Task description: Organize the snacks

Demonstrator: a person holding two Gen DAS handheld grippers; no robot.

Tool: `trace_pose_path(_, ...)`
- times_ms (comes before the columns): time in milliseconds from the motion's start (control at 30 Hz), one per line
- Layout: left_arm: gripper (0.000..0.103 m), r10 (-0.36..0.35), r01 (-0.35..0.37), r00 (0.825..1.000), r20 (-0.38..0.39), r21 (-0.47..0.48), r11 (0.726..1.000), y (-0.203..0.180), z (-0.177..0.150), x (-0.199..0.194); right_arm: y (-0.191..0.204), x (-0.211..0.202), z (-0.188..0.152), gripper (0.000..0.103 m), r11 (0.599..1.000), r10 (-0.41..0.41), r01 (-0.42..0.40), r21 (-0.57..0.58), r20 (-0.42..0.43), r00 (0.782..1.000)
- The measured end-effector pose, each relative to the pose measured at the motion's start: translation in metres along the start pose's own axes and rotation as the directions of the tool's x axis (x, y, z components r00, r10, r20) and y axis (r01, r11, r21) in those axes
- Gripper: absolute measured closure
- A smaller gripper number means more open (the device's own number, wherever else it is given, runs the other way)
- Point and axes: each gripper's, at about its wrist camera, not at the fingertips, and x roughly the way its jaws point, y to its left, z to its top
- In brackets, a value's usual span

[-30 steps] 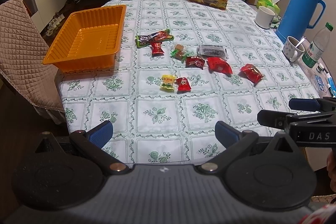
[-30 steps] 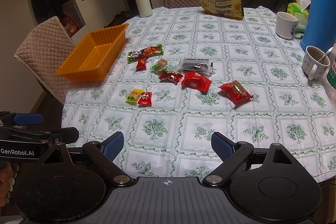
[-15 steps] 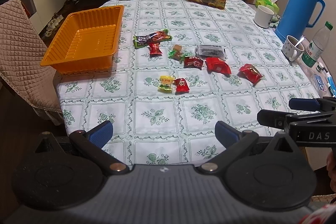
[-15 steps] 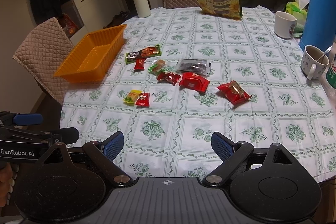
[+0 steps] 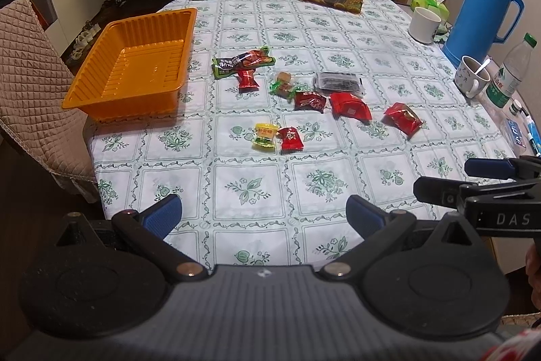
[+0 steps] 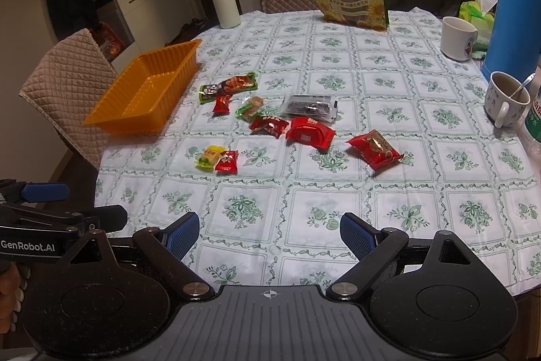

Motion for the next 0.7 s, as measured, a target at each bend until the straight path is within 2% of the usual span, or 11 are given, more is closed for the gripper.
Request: trace_pose_path(700,0.0,-0.002,0.002,1.0,-0.008,0.009,1.0,-0.006,0.005,0.008,-0.012,0.008,0.002,0.013,1.0,0.0,0.0,0.007,-0.006,1.0)
